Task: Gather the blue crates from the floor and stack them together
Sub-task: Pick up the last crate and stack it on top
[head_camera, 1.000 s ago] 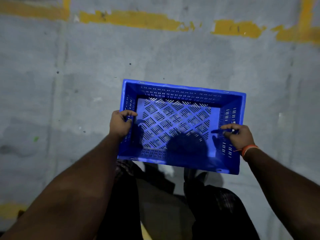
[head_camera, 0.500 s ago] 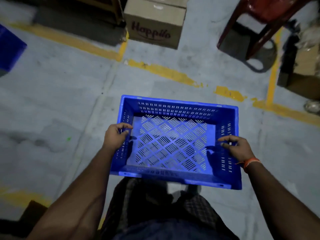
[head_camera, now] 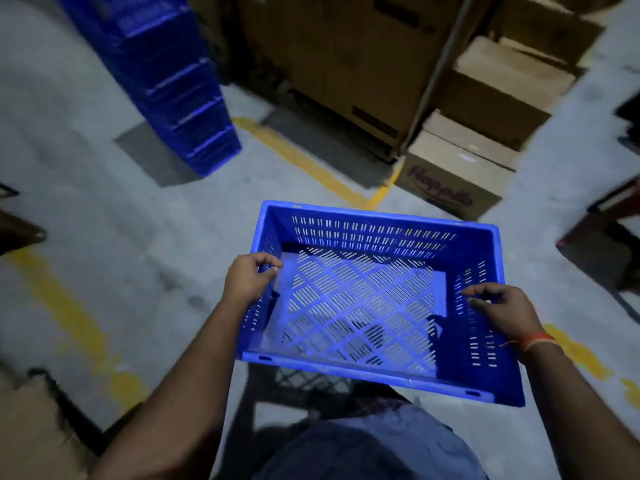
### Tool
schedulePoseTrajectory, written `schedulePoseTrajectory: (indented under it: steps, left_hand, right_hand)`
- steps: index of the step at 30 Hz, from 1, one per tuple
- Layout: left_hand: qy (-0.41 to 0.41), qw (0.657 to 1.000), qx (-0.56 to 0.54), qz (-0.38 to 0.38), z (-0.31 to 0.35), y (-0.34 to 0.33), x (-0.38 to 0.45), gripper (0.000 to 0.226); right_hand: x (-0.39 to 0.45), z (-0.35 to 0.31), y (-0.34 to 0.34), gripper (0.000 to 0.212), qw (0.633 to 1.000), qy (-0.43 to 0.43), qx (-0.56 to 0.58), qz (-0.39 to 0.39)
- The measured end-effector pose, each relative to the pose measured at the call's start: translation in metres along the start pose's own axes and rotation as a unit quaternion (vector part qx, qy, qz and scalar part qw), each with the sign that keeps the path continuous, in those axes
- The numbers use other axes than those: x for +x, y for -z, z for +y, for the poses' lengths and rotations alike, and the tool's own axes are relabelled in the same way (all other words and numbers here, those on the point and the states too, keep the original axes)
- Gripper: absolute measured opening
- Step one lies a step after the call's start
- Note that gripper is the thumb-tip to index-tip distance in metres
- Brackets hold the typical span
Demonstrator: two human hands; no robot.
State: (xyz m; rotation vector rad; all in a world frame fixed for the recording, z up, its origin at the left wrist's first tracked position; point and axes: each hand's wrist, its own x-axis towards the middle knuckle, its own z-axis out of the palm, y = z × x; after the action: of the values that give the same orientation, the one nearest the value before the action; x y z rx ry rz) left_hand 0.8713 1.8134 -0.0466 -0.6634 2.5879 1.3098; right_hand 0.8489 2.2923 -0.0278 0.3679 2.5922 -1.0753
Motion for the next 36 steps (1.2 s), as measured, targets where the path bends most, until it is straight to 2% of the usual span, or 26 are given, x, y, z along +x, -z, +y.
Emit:
schedulePoseTrajectory:
  steps: [6,10,16,20,25,28,32,36]
  left_hand:
    - [0.039,0.997,-0.006,0.066,-0.017,0.107,0.075,0.013]
    - [0.072,0.991,-0.01,0.111,-0.025,0.17,0.125,0.01]
    - [0.131,0.973,-0.01,0.19,-0.052,0.267,0.164,0.01]
    - [0.172,0.954,-0.028,0.245,-0.095,0.333,0.186,0.018]
    - [0.196,0.94,-0.039,0.277,-0.15,0.417,0.214,0.005]
    - [0.211,0.935,-0.063,0.277,-0.196,0.475,0.235,0.012]
    - [0.221,0.928,-0.063,0.294,-0.236,0.559,0.267,0.014]
    - [0.203,0.935,-0.044,0.289,-0.265,0.648,0.313,0.016]
  right_hand:
    - [0.111,-0.137,-0.06,0.015,0.995,0.077,-0.014,-0.064]
    - [0.183,-0.226,-0.112,0.018,0.987,0.113,0.009,-0.113]
    - [0.254,-0.369,-0.191,0.015,0.964,0.184,0.001,-0.194]
    - [0.281,-0.47,-0.246,0.011,0.939,0.241,-0.01,-0.245]
    - [0.301,-0.586,-0.334,0.015,0.906,0.304,0.005,-0.294]
    - [0.305,-0.65,-0.4,0.015,0.893,0.321,0.018,-0.316]
    - [0.31,-0.723,-0.48,0.015,0.888,0.329,0.02,-0.321]
    - [0.317,-0.792,-0.539,0.013,0.885,0.333,0.018,-0.324]
